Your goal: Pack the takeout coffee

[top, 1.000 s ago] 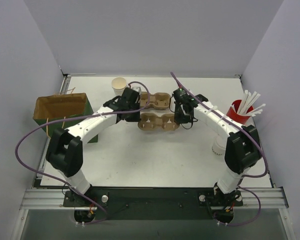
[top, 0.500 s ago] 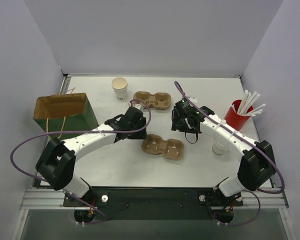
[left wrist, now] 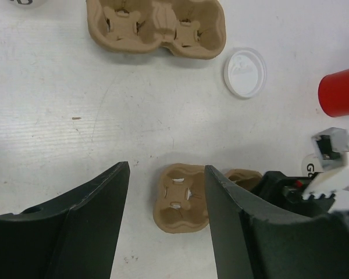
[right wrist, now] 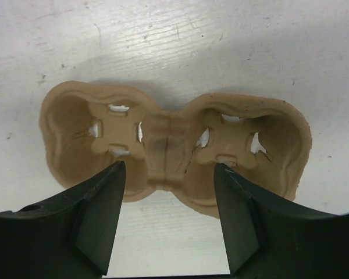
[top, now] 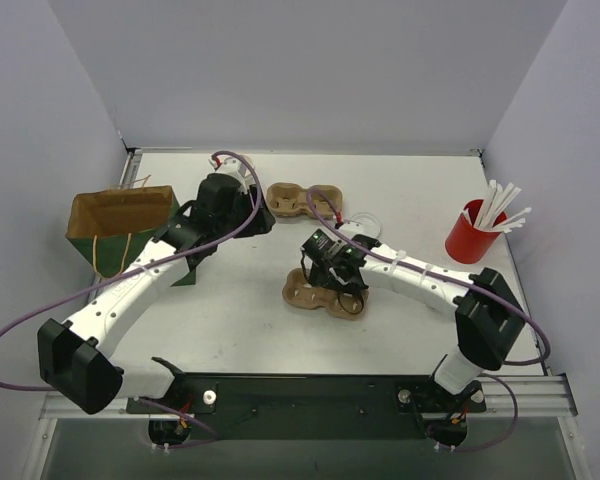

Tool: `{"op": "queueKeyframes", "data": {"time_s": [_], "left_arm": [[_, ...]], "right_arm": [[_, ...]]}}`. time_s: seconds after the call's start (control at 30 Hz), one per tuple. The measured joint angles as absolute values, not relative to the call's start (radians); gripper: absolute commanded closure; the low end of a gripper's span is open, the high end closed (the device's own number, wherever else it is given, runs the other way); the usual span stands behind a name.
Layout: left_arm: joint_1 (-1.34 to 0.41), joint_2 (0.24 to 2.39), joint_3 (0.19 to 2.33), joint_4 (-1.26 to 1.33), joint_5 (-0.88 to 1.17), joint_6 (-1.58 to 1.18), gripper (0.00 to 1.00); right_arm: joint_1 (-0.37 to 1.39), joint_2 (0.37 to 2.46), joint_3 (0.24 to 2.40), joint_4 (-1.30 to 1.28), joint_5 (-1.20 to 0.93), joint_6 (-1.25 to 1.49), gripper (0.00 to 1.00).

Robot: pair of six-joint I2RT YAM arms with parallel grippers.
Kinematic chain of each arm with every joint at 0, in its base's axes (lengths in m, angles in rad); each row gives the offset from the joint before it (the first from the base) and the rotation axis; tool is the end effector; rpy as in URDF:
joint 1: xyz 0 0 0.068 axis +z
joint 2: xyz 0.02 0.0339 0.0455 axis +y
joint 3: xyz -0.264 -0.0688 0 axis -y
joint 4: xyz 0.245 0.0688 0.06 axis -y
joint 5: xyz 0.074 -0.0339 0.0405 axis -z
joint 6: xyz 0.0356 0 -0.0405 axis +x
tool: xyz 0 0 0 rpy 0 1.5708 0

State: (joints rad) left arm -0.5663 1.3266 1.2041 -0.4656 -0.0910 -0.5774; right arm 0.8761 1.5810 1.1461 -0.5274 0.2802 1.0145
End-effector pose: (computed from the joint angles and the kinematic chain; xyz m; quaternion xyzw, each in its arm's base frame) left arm 0.2530 -0.1570 0.3386 -0.0263 0.8807 -0.2214 0.4180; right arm 0.2201 0.2488 0.2399 0.1071 0.9396 0.1625 0.2817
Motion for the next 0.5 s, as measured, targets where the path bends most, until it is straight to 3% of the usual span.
{"op": "queueKeyframes", "data": {"time_s": [0.5], "left_arm": [[-0.522,1.288,1.228,-0.516,-0.042,-0.541,0.36]], "right_arm": [[0.886,1.725,1.156,-0.511,0.267,1.075,0.43]]}}
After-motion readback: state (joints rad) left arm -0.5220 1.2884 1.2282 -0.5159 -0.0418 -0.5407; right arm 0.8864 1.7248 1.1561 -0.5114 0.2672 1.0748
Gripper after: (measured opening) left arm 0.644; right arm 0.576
